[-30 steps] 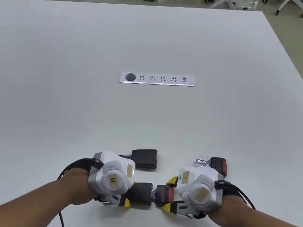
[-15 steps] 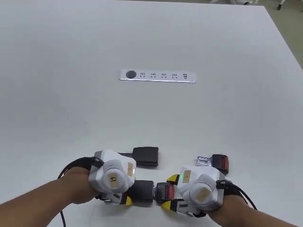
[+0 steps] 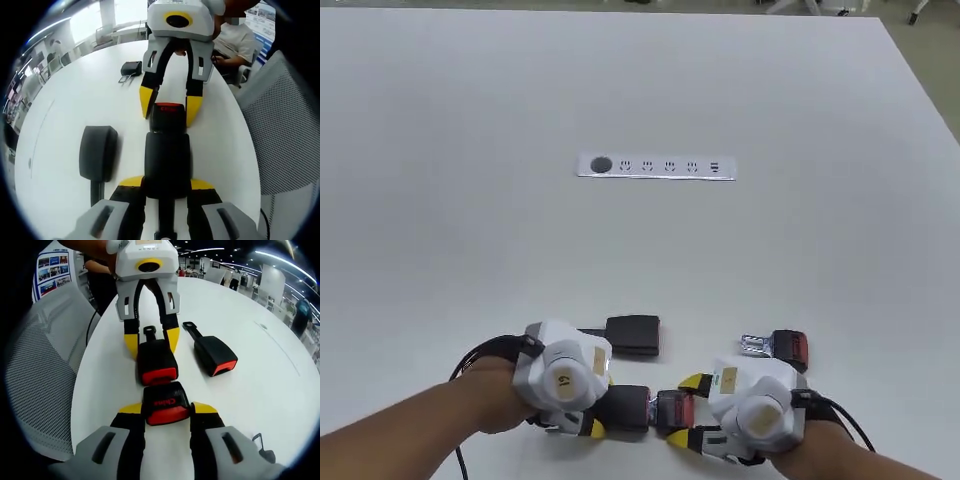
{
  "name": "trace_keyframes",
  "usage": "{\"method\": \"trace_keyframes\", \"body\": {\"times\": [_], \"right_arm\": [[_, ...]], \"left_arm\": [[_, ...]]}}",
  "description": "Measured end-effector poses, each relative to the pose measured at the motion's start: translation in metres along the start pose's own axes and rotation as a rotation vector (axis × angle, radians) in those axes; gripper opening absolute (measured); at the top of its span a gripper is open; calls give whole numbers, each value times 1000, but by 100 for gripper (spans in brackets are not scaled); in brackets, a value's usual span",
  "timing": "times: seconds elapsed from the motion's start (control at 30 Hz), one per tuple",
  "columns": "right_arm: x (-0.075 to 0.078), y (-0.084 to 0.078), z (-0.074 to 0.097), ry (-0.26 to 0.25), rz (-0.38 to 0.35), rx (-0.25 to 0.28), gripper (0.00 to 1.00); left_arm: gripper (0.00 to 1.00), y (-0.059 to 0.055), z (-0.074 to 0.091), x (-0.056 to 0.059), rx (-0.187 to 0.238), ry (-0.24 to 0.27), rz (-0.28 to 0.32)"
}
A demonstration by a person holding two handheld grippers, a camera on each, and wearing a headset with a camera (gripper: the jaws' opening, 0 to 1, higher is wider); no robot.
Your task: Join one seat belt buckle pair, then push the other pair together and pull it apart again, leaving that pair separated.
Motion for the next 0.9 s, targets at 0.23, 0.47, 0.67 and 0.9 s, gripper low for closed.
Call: {"method": "trace_keyframes", "body": {"times": [0.23, 0.47, 0.67, 0.9], "right_arm": [[4, -4, 0, 34, -4, 37, 32], [4, -4, 0, 39, 11, 50, 32], [3, -3, 1, 39, 19, 68, 31], [0, 0, 5, 41, 15, 97, 31]], "left_arm": [[31, -4, 0, 0, 43, -1, 3], [31, -5, -1, 2, 63, 5, 2], [31, -8, -1, 3, 97, 8, 8], [31, -13, -1, 1, 140, 3, 9]]}}
Point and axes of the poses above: the centre of the closed fingertips' face, and the gripper's own axes: z roughly backward along the fingers, x roughly to its right, y roughly out of its top, the point moved 7 cm from there along z, roughly backward along the fingers, and after that the axes turned 1 degree about -y, right-handed, at the moved point
